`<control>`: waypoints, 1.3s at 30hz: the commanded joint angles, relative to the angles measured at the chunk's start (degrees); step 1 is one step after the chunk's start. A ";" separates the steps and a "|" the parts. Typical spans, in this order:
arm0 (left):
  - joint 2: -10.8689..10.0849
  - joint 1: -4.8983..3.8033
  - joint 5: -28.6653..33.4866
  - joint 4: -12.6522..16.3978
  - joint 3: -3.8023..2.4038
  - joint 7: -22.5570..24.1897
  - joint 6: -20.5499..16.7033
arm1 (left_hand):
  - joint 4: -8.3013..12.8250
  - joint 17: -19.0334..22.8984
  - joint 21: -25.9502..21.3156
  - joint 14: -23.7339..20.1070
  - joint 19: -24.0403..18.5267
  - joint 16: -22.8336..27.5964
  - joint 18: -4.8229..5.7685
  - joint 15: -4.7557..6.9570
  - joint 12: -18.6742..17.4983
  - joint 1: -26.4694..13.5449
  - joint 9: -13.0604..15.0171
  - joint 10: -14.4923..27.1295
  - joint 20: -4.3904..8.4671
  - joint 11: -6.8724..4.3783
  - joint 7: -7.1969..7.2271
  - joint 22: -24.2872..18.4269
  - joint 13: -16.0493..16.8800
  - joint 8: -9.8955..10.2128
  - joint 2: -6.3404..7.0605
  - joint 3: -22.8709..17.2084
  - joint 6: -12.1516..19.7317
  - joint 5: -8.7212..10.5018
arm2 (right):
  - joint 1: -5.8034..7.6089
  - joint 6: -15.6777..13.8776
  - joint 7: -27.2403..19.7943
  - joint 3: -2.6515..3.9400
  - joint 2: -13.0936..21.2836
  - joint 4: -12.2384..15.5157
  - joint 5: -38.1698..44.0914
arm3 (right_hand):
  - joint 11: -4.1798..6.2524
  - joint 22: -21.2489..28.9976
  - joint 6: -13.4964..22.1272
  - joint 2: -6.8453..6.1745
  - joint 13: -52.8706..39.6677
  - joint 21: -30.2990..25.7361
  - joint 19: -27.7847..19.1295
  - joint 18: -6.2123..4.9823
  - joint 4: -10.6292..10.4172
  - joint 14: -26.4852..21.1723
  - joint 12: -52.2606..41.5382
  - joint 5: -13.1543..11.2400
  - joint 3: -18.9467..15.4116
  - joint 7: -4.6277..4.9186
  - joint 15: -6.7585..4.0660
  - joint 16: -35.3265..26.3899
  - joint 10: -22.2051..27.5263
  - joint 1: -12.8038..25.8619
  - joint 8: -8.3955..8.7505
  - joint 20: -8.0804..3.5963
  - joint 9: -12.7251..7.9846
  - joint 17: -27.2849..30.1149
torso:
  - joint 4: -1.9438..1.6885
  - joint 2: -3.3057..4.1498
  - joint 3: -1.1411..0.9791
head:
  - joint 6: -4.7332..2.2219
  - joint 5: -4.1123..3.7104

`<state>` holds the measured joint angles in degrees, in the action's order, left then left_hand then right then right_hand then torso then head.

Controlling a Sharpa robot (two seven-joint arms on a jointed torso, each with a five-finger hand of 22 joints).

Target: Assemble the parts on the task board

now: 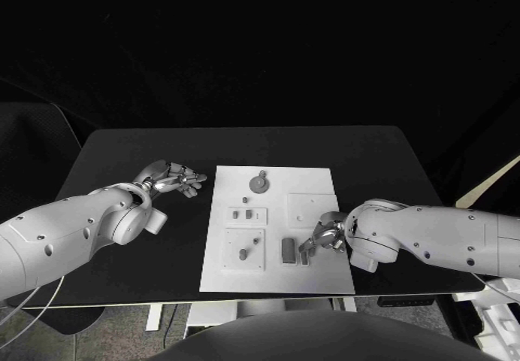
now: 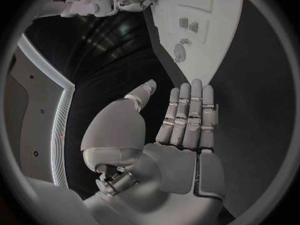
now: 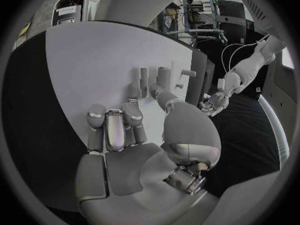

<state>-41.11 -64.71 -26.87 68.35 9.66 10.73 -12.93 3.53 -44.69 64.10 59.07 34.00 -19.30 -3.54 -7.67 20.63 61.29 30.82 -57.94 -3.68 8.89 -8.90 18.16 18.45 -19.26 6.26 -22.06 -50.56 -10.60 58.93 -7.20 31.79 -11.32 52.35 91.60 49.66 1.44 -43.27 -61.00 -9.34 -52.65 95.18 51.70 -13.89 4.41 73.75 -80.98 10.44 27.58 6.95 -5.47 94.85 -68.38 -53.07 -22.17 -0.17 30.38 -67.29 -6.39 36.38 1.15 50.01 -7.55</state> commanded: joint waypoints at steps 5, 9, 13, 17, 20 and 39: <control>0.19 -0.06 -0.11 -0.03 -0.03 0.18 0.47 | 0.07 0.10 -0.30 -0.30 -0.29 0.19 -0.53 0.04 -0.26 -0.68 0.01 0.10 0.02 -0.19 -0.09 0.05 0.06 0.10 0.02 0.41 -0.07 -0.12 | -0.05 -0.45 -1.06 -0.01 0.53 0.52 0.23 | 0.04 0.12 1.53 -0.20 -0.05 6.33 -0.29 -0.86 -0.12 -0.45 0.27 -0.01 -0.63 1.13 0.04 0.09 0.51 1.27 0.43 0.00 0.01 -0.05 | 0.00 0.00 0.00 | -0.01 -0.14; 0.31 -0.06 -0.11 -0.08 -0.03 0.18 0.51 | 0.07 0.10 -0.30 -0.30 -0.29 0.19 -0.53 0.04 -0.26 -0.68 0.01 0.10 0.02 -0.19 -0.09 0.05 0.06 0.10 0.02 0.41 -0.07 -0.12 | -0.05 -0.27 -1.37 0.00 1.21 1.08 0.39 | 0.03 0.12 1.54 -0.31 -0.06 6.32 -0.32 -0.86 -0.12 -0.41 0.27 -0.02 -0.79 1.14 0.05 0.11 0.54 1.60 0.44 0.00 0.02 -0.13 | 0.03 -0.01 -0.01 | -0.01 -0.22; 0.34 -0.06 -0.14 -0.12 -0.02 0.19 0.49 | 0.07 0.10 -0.30 -0.30 -0.29 0.19 -0.53 0.04 -0.26 -0.68 0.01 0.10 0.02 -0.19 -0.09 0.05 0.06 0.10 0.02 0.41 -0.07 -0.12 | -0.04 -0.44 -2.08 0.00 1.92 1.56 0.74 | 0.03 0.12 1.54 -0.32 -0.06 6.32 -0.33 -0.87 -0.11 -0.36 0.26 -0.02 -0.81 1.13 0.04 0.13 0.54 1.64 0.44 0.00 0.03 -0.19 | 0.02 0.01 -0.01 | -0.01 -0.24; 0.45 -0.06 -0.15 -0.23 -0.02 0.20 0.50 | 0.07 0.10 -0.30 -0.30 -0.29 0.19 -0.53 0.04 -0.26 -0.68 0.01 0.10 0.02 -0.19 -0.09 0.05 0.06 0.10 0.02 0.41 -0.07 -0.12 | -0.02 -0.71 -3.48 0.03 3.05 2.14 1.22 | 0.03 0.12 1.53 -0.30 -0.06 6.32 -0.33 -0.87 -0.09 -0.34 0.26 -0.01 -0.82 1.13 0.04 0.13 0.54 1.64 0.44 -0.01 0.03 -0.22 | 0.03 -0.01 0.00 | -0.01 -0.33; 0.48 -0.06 -0.16 -0.27 -0.02 0.30 0.35 | 0.07 0.10 -0.30 -0.30 -0.29 0.19 -0.53 0.04 -0.26 -0.68 0.01 0.10 0.02 -0.19 -0.09 0.05 0.06 0.10 0.02 0.41 -0.07 -0.12 | 0.34 -1.08 -5.29 0.07 3.98 2.44 1.51 | 0.04 0.12 1.53 -0.29 -0.06 6.32 -0.33 -0.88 -0.07 -0.50 0.26 0.00 -0.81 1.12 0.04 0.08 0.55 1.64 0.44 -0.01 0.03 -0.04 | 0.02 -0.04 0.00 | -0.01 -0.27; 1.37 -0.88 6.40 -3.17 -0.07 2.42 -0.96 | 0.07 0.10 -0.30 -0.30 -0.29 0.19 -0.53 0.04 -0.26 -0.68 0.01 0.10 0.02 -0.19 -0.09 0.05 0.06 0.10 0.02 0.41 -0.07 -0.12 | 5.64 -4.35 -36.37 2.15 -2.25 -16.71 -16.77 | -1.59 2.88 3.65 1.64 3.60 1.87 -4.83 0.21 2.39 -10.17 6.55 0.07 3.49 1.44 1.23 -8.50 5.39 -2.29 1.36 0.52 0.58 8.52 | 0.01 -0.13 0.00 | -2.82 0.26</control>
<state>-39.95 -65.36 -23.64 65.44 9.65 11.44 -13.35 3.53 -44.68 64.10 59.07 34.00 -19.30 -3.54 -7.67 20.63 61.29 30.82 -57.94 -3.68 8.89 -8.90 18.16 18.44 -19.26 6.26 -22.06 -50.56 -10.60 64.51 -10.77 6.25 -9.26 50.70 76.13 40.46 -0.05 -40.61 -57.31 -7.75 -49.41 94.90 47.29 -13.82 6.83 64.46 -75.00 10.43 30.79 8.19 -3.79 86.87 -63.37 -55.03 -21.04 0.27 30.90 -59.03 -6.43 36.30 1.17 48.10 -7.38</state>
